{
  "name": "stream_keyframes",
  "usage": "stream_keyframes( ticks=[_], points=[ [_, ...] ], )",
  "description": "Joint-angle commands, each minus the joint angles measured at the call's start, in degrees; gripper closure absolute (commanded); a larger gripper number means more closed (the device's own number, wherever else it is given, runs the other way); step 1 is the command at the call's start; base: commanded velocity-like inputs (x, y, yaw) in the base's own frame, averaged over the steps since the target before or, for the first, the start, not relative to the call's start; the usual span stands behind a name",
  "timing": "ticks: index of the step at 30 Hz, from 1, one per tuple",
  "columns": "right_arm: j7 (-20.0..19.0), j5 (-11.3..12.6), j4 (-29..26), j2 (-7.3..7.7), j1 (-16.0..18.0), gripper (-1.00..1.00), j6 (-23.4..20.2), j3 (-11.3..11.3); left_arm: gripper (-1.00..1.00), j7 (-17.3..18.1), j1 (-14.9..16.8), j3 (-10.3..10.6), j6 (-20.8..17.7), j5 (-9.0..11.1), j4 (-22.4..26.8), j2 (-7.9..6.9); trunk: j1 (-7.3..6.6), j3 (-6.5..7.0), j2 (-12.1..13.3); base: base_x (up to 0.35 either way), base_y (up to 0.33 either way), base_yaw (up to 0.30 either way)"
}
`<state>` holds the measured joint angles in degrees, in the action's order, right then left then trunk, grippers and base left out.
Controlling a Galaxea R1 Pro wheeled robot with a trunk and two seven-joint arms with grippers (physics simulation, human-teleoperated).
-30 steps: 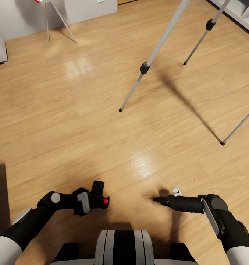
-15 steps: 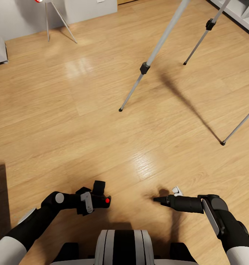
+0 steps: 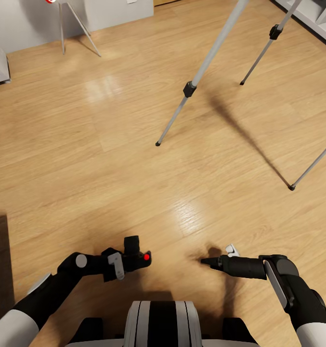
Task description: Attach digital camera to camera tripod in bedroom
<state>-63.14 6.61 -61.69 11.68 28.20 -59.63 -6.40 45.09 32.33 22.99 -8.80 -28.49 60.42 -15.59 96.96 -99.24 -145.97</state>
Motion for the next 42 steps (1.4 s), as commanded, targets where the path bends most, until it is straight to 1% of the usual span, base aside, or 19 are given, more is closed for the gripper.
stream_keyframes(
  ticks=[1, 9, 15, 18, 19, 20, 22, 23, 29, 30, 32, 33, 35, 36, 38, 39, 42],
  points=[
    [0.03, 0.25, -0.01, 0.01, 0.02, -1.0, -0.37, -0.02, 1.0, -0.06, 0.01, 0.1, -0.39, -0.56, -0.15, -0.05, 0.0, -0.03, -0.01, 0.0, 0.0, 0.0],
    [0.03, 0.25, -0.01, 0.01, 0.02, -1.0, -0.37, -0.02, 1.0, -0.35, 0.01, 0.06, -0.35, -0.54, -0.18, -0.05, 0.0, -0.03, -0.01, 0.0, 0.0, 0.0],
    [0.08, 0.25, -0.01, 0.01, 0.02, -1.0, -0.37, -0.02, 1.0, -0.46, 0.01, -0.65, -0.44, -0.42, 0.8, 0.02, 0.0, -0.03, -0.01, 0.0, 0.0, 0.0],
    [0.1, 0.25, -0.01, 0.01, 0.02, -1.0, -0.37, -0.02, 1.0, -0.36, 0.01, -0.82, -0.74, 0.17, 3.29, 0.03, 0.0, -0.03, -0.01, 0.0, 0.0, 0.0],
    [0.11, 0.25, -0.01, 0.01, 0.02, -1.0, -0.37, -0.02, 1.0, -0.29, 0.01, -0.9, -0.99, 0.33, 5.19, 0.08, 0.0, -0.03, -0.01, 0.0, 0.0, 0.0],
    [0.2, 0.25, -0.01, 0.01, 0.02, -1.0, -0.37, -0.02, 1.0, -1.03, 0.01, -3.41, -14.99, 20.61, 24.19, 2.02, 0.0, -0.03, -0.01, 0.0, 0.0, 0.0],
    [0.2, 0.25, -0.01, 0.01, 0.02, -1.0, -0.37, -0.02, 1.0, -1.33, 0.01, -3.53, -15.16, 23.45, 24.55, 2.19, 0.0, -0.03, -0.01, 0.0, 0.0, 0.0],
    [0.2, 0.25, -0.01, 0.01, 0.02, -1.0, -0.37, -0.02, 1.0, -1.76, 0.01, -3.61, -15.27, 25.66, 24.85, 2.32, 0.0, -0.03, -0.01, 0.0, 0.0, 0.0],
    [0.21, 0.25, -0.01, 0.01, 0.02, -1.0, -0.37, -0.02, 1.0, -3.49, 0.01, -3.68, -15.4, 30.46, 25.43, 2.8, 0.0, -0.03, -0.01, 0.0, 0.0, 0.0],
    [0.21, 0.25, -0.01, 0.01, 0.02, -1.0, -0.37, -0.02, 1.0, -4.04, 0.01, -3.72, -15.42, 32.29, 25.47, 3.05, 0.0, -0.03, -0.01, 0.0, 0.0, 0.0],
    [0.21, 0.25, -0.01, 0.01, 0.02, -1.0, -0.37, -0.02, 1.0, -4.52, 0.01, -3.78, -15.44, 34.52, 25.49, 3.23, 0.0, -0.03, -0.01, 0.0, 0.0, 0.0],
    [0.21, 0.25, -0.01, 0.01, 0.02, -1.0, -0.37, -0.02, 1.0, -5.62, 0.01, -4.15, -15.45, 40.85, 25.33, 3.45, 0.0, -0.03, -0.01, 0.0, 0.0, 0.0],
    [0.21, 0.25, -0.01, 0.01, 0.02, -1.0, -0.37, -0.02, 1.0, -6.34, 0.01, -4.26, -15.46, 43.2, 25.19, 3.47, 0.0, -0.03, -0.01, 0.0, 0.0, 0.0],
    [0.21, 0.25, 0.01, 0.01, 0.02, -1.0, -0.37, -0.02, 1.0, -7.35, 0.01, -4.33, -15.46, 45.21, 25.07, 3.42, 0.0, -0.03, -0.01, 0.0, 0.0, 0.0],
    [0.21, 0.25, 0.01, 0.01, 0.02, -1.0, -0.37, -0.02, 1.0, -8.41, 0.01, -4.37, -15.43, 46.85, 24.97, 3.38, 0.0, -0.03, -0.01, 0.0, 0.0, 0.0],
    [0.21, 0.25, 0.0, 0.01, 0.02, -1.0, -0.37, -0.02, 1.0, -9.24, 0.01, -4.4, -15.41, 48.14, 24.84, 3.36, 0.0, -0.03, -0.01, 0.0, 0.0, 0.0],
    [0.21, 0.25, 0.0, 0.01, 0.02, -1.0, -0.37, -0.02, 1.0, -9.79, 0.01, -4.42, -15.31, 49.51, 24.62, 3.32, 0.0, -0.03, -0.01, 0.0, 0.0, 0.0]
  ],
)
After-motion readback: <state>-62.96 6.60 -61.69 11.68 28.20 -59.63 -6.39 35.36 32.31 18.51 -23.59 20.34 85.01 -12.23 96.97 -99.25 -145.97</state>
